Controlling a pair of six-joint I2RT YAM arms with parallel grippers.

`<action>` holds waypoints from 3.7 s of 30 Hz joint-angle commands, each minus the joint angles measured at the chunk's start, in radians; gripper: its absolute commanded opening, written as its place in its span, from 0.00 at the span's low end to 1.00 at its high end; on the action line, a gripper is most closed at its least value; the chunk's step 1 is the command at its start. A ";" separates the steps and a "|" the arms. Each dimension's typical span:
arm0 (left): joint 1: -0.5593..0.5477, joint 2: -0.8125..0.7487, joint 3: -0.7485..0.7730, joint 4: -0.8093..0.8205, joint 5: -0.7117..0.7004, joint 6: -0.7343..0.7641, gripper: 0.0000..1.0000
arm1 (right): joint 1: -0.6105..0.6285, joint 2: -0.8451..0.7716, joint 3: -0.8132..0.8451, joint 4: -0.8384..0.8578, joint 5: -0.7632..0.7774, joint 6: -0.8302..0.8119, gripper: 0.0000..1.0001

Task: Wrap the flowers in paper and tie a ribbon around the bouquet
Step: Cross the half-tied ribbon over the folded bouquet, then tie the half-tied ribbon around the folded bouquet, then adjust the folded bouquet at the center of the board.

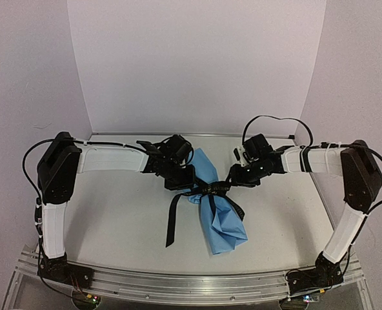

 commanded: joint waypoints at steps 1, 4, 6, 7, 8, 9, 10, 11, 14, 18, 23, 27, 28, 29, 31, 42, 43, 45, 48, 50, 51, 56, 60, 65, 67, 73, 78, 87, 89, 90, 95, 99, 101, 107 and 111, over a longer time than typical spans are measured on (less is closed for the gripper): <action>0.004 -0.009 0.009 0.041 0.004 0.003 0.00 | 0.003 -0.080 -0.022 0.001 0.013 0.012 0.44; 0.004 -0.010 0.007 0.044 0.005 0.002 0.00 | 0.003 -0.098 -0.030 0.001 0.008 0.016 0.44; 0.004 -0.009 0.005 0.045 0.006 0.000 0.00 | 0.003 -0.107 -0.034 0.001 -0.003 0.017 0.44; 0.003 -0.009 0.005 0.046 0.006 -0.001 0.00 | 0.003 -0.108 -0.035 0.001 -0.011 0.017 0.44; 0.003 -0.009 0.004 0.047 0.007 -0.001 0.00 | 0.003 -0.109 -0.036 0.001 -0.019 0.017 0.44; 0.004 -0.009 0.003 0.047 0.007 -0.001 0.00 | 0.004 -0.109 -0.038 0.001 -0.026 0.018 0.44; 0.004 -0.009 0.003 0.047 0.007 -0.002 0.00 | 0.004 -0.109 -0.040 0.001 -0.032 0.019 0.44; 0.004 -0.010 0.003 0.047 0.008 -0.003 0.00 | 0.005 -0.108 -0.044 0.003 -0.035 0.020 0.44; 0.004 -0.008 0.003 0.048 0.010 -0.003 0.00 | 0.004 -0.103 -0.054 0.004 -0.040 0.023 0.44; 0.005 -0.006 0.004 0.048 0.011 -0.003 0.00 | 0.004 -0.105 -0.070 0.009 -0.043 0.027 0.43; 0.005 -0.003 0.004 0.048 0.014 -0.003 0.00 | 0.005 -0.125 -0.098 0.018 -0.050 0.033 0.43; 0.007 -0.002 0.003 0.052 0.016 -0.003 0.00 | 0.013 -0.121 -0.100 0.018 -0.060 0.033 0.42; 0.007 -0.002 0.003 0.052 0.017 -0.003 0.00 | 0.016 -0.118 -0.098 0.018 -0.064 0.032 0.42; 0.007 -0.001 0.003 0.053 0.017 -0.003 0.00 | 0.018 -0.113 -0.095 0.017 -0.066 0.030 0.41; 0.008 0.000 0.005 0.054 0.019 -0.004 0.00 | 0.023 -0.106 -0.089 0.017 -0.070 0.029 0.39; 0.012 -0.017 -0.019 0.057 0.013 -0.013 0.00 | 0.032 -0.113 -0.088 0.011 -0.039 0.036 0.09; 0.013 -0.021 -0.024 0.057 0.011 -0.015 0.00 | 0.032 -0.118 -0.089 0.009 -0.030 0.038 0.07; 0.014 -0.029 -0.034 0.059 0.006 -0.021 0.00 | 0.032 -0.129 -0.092 0.004 -0.013 0.041 0.02; 0.017 -0.042 -0.055 0.065 -0.003 -0.028 0.00 | 0.032 -0.143 -0.096 -0.004 0.016 0.048 0.00; 0.020 -0.052 -0.067 0.068 -0.008 -0.032 0.00 | 0.032 -0.155 -0.101 -0.012 0.045 0.054 0.00; 0.021 -0.056 -0.074 0.069 -0.011 -0.034 0.00 | 0.033 -0.162 -0.103 -0.017 0.060 0.057 0.00; 0.025 -0.076 -0.099 0.081 -0.015 -0.042 0.00 | 0.032 -0.189 -0.115 -0.034 0.121 0.071 0.00; 0.029 -0.090 -0.119 0.090 -0.018 -0.048 0.00 | 0.036 -0.199 -0.126 -0.043 0.161 0.078 0.00; 0.030 -0.106 -0.144 0.096 -0.019 -0.053 0.00 | 0.039 -0.214 -0.145 -0.043 0.225 0.096 0.00; 0.031 -0.114 -0.154 0.099 -0.020 -0.056 0.00 | 0.041 -0.220 -0.153 -0.042 0.240 0.104 0.00; 0.033 -0.128 -0.173 0.103 -0.022 -0.059 0.00 | 0.050 -0.238 -0.176 -0.039 0.326 0.141 0.00; 0.033 -0.138 -0.189 0.108 -0.025 -0.064 0.00 | 0.056 -0.244 -0.192 -0.039 0.365 0.170 0.00; 0.035 -0.167 -0.231 0.115 -0.031 -0.072 0.00 | 0.095 -0.247 -0.210 -0.030 0.409 0.194 0.00; 0.035 -0.170 -0.237 0.119 -0.028 -0.074 0.00 | 0.104 -0.247 -0.211 -0.023 0.409 0.195 0.00; 0.035 -0.172 -0.240 0.120 -0.028 -0.074 0.00 | 0.109 -0.244 -0.208 -0.022 0.406 0.194 0.00; 0.035 -0.179 -0.250 0.130 -0.025 -0.075 0.00 | 0.151 -0.219 -0.206 -0.008 0.365 0.215 0.00; 0.036 -0.173 -0.244 0.135 -0.017 -0.068 0.00 | 0.217 -0.194 -0.200 0.006 0.352 0.273 0.00; 0.036 -0.171 -0.242 0.139 -0.013 -0.066 0.00 | 0.237 -0.181 -0.198 0.014 0.344 0.307 0.00; 0.041 -0.182 -0.247 0.138 -0.008 -0.048 0.00 | 0.277 -0.143 -0.196 0.040 0.299 0.398 0.00; 0.048 -0.188 -0.250 0.144 0.007 -0.035 0.00 | 0.286 -0.128 -0.207 0.042 0.318 0.432 0.00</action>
